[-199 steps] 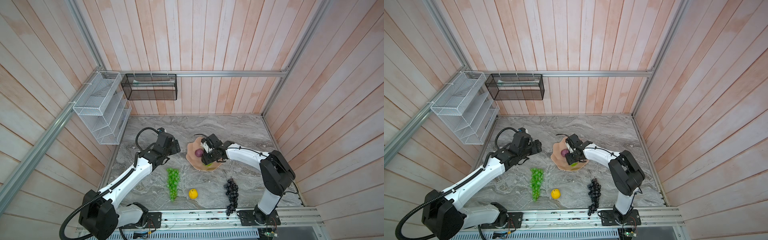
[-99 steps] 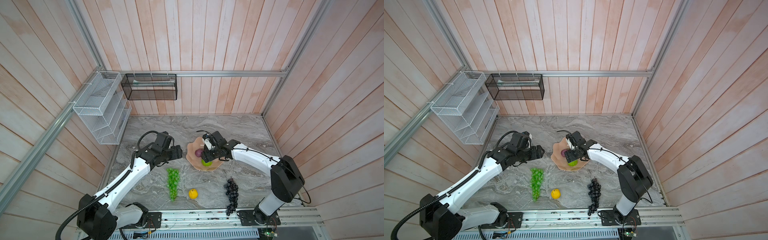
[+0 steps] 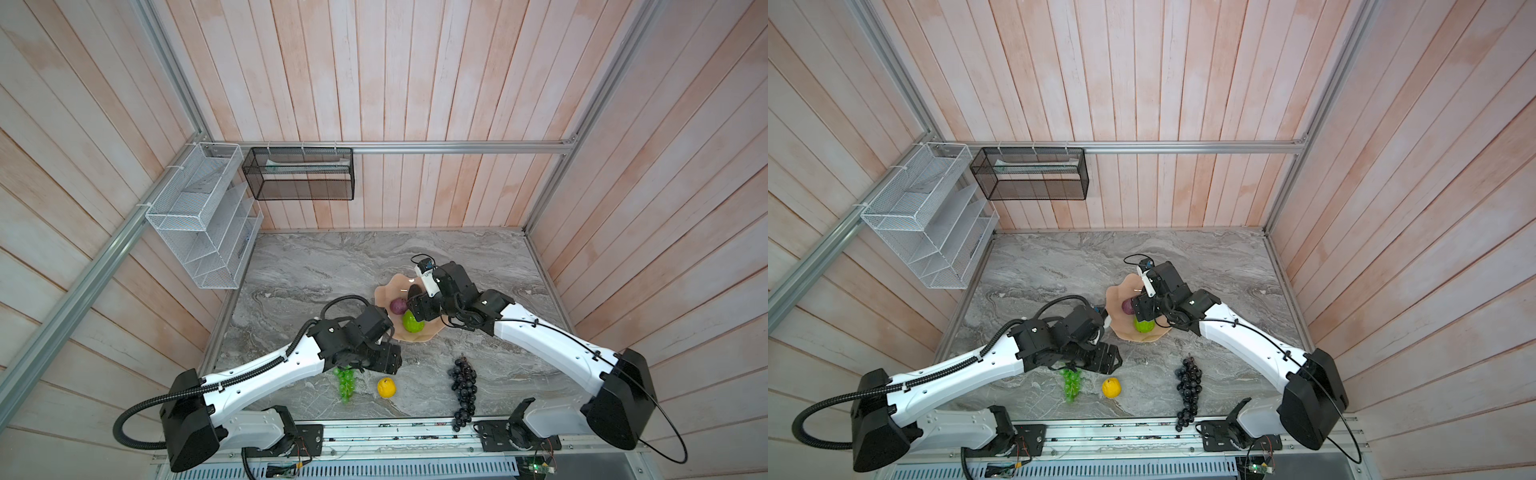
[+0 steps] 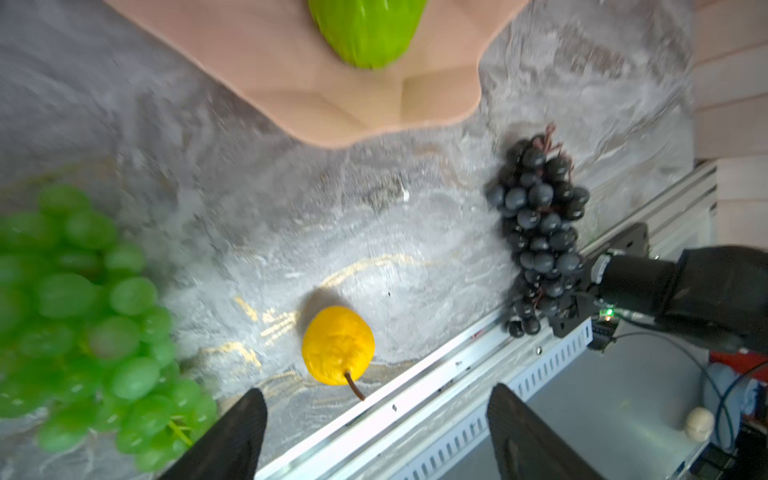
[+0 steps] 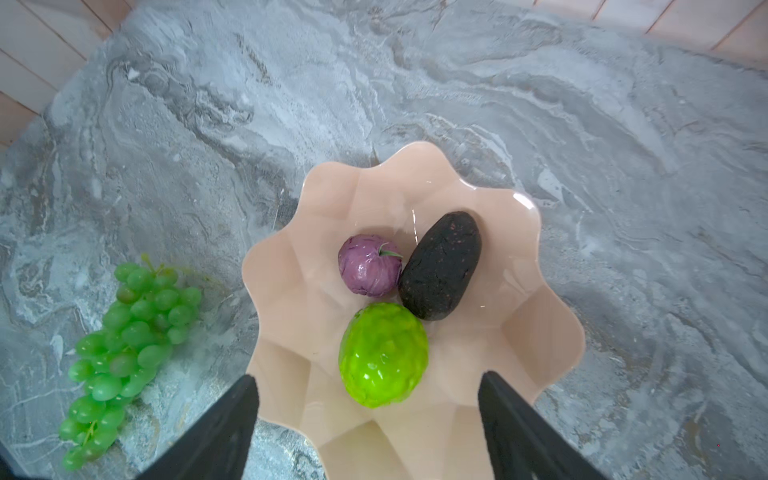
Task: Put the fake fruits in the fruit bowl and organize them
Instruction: 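Lower the left gripper onto the yellow pear and close it while the right gripper lifts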
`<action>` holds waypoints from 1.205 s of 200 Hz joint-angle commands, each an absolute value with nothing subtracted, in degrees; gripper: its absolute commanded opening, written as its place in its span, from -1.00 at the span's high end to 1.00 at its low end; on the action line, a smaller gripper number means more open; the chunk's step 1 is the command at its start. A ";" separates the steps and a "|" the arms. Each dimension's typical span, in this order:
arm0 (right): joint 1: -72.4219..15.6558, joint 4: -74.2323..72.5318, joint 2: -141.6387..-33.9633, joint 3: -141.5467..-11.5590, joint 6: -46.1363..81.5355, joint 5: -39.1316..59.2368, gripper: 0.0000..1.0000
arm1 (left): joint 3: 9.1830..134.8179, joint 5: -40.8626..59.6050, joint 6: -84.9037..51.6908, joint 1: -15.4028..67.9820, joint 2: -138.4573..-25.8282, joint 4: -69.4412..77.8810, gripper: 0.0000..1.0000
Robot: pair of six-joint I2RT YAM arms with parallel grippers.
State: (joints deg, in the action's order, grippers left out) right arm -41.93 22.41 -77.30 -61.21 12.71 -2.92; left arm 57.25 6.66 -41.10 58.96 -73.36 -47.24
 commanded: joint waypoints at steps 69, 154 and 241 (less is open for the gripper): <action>-37.81 16.59 -79.09 -58.21 14.03 -2.79 -0.67 | 56.92 -2.28 -48.03 66.46 -85.73 -49.83 -0.57; -36.56 13.52 -82.43 -57.92 15.01 -0.77 -0.66 | 54.28 3.16 -44.75 64.56 -90.94 -43.30 -0.28; -36.52 13.27 -82.97 -57.73 14.94 -0.35 -0.66 | 51.51 4.19 -45.01 63.36 -90.71 -41.66 0.26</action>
State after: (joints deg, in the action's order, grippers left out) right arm -36.71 14.15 -82.63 -57.74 14.22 -1.15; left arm 53.58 4.19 -45.01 63.68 -90.45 -42.61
